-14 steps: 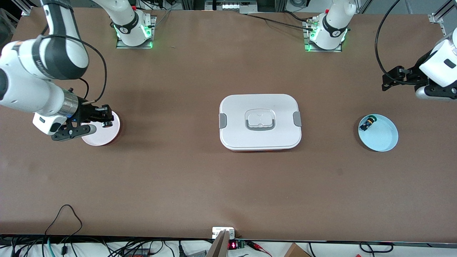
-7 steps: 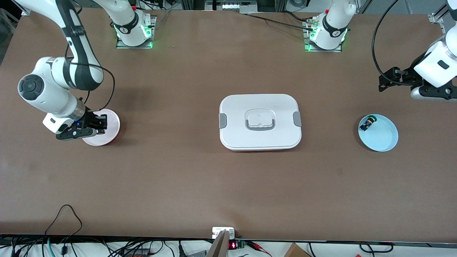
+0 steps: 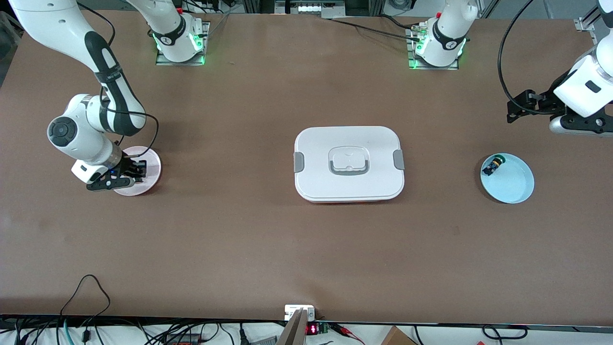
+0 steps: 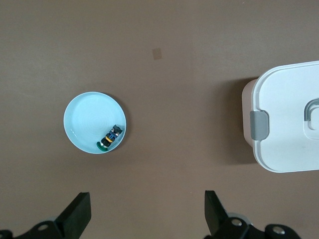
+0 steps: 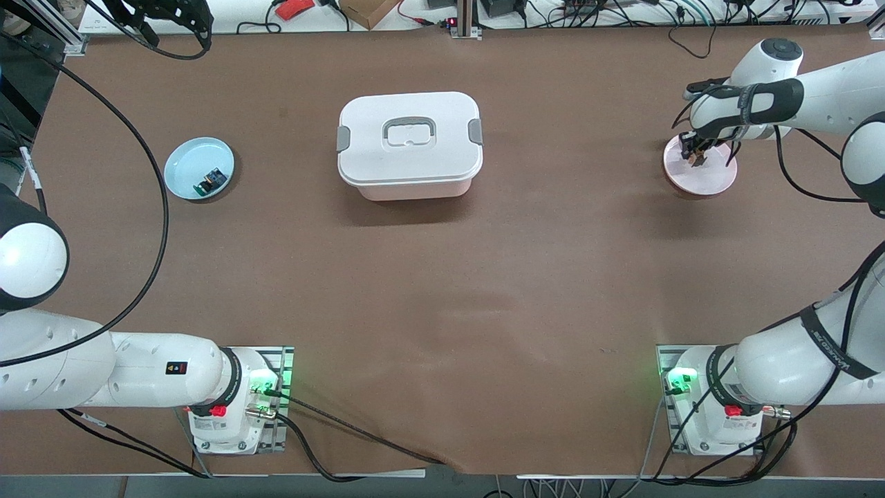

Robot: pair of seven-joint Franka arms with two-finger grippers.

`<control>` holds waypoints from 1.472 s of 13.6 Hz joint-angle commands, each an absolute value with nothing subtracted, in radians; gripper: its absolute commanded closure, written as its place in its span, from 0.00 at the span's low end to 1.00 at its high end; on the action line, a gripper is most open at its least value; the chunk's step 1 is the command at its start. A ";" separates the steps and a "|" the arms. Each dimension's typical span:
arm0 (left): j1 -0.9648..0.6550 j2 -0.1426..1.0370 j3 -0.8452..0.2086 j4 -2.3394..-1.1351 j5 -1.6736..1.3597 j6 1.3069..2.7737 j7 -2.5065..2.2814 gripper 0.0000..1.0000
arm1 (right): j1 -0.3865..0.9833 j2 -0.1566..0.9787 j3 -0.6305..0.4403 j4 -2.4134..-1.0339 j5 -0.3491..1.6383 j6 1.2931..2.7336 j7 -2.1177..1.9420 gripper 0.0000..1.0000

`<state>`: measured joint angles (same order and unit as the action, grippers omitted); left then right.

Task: Transfer orange switch to right arm and place
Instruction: 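Lower the switch onto the white plate and open the right gripper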

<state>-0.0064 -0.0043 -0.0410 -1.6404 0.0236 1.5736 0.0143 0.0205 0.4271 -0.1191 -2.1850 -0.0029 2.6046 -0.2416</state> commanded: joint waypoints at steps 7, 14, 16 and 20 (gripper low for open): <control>-0.018 -0.009 -0.031 -1.640 0.025 1.572 0.026 0.00 | 0.009 0.257 -0.098 -1.999 0.008 2.236 -0.247 0.00; -0.018 -0.009 -0.031 -1.640 0.025 1.572 0.025 0.00 | 0.094 0.117 -0.091 -1.679 0.064 1.737 -0.239 0.00; -0.018 -0.009 -0.031 -1.640 0.025 1.572 0.025 0.00 | 0.092 0.109 -0.089 -1.617 0.109 1.656 -0.238 0.00; -0.018 -0.009 -0.031 -1.640 0.025 1.572 0.025 0.00 | 0.094 0.101 -0.094 -1.598 0.097 1.589 -0.236 0.00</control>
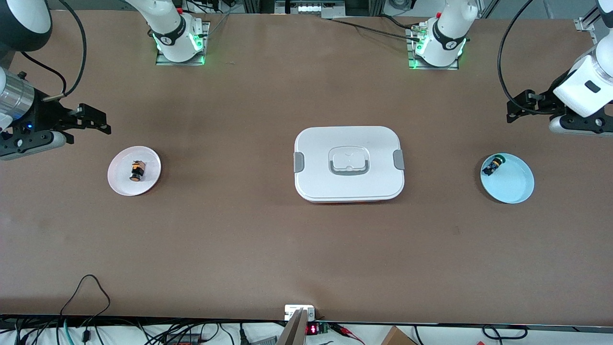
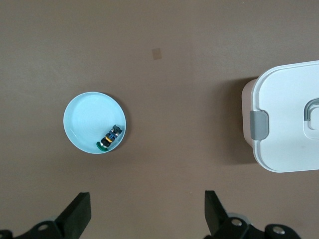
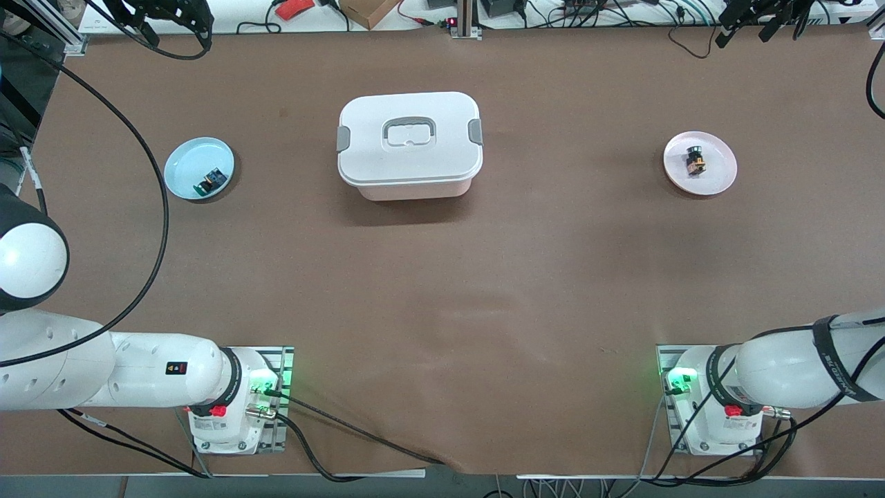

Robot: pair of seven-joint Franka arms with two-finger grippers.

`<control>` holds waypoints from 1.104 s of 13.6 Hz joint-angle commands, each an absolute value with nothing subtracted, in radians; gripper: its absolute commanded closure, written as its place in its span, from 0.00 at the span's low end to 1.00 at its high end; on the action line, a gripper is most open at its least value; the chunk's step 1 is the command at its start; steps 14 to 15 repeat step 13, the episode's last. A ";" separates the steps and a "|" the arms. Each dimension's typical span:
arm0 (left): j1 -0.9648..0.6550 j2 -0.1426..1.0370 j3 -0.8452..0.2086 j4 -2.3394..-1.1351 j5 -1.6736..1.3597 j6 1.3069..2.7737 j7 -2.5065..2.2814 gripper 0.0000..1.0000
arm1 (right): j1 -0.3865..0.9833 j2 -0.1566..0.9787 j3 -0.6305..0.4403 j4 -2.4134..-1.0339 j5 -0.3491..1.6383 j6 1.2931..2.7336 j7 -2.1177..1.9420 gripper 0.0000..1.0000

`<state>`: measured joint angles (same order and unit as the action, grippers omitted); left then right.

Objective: Transfer orange switch to right arm and place

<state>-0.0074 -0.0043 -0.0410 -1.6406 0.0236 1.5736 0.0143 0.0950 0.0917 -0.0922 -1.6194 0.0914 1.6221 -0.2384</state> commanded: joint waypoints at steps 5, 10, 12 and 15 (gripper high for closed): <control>-0.018 -0.009 -0.031 -1.640 0.025 1.572 0.026 0.00 | 0.113 0.103 -0.090 -1.585 0.063 1.589 -0.238 0.00; -0.018 -0.009 -0.031 -1.640 0.025 1.572 0.026 0.00 | 0.112 0.103 -0.094 -1.585 0.067 1.588 -0.235 0.00; -0.018 -0.009 -0.031 -1.640 0.025 1.572 0.025 0.00 | 0.112 0.103 -0.094 -1.585 0.069 1.588 -0.235 0.00; -0.018 -0.009 -0.031 -1.640 0.025 1.572 0.025 0.00 | 0.112 0.103 -0.094 -1.583 0.071 1.589 -0.236 0.00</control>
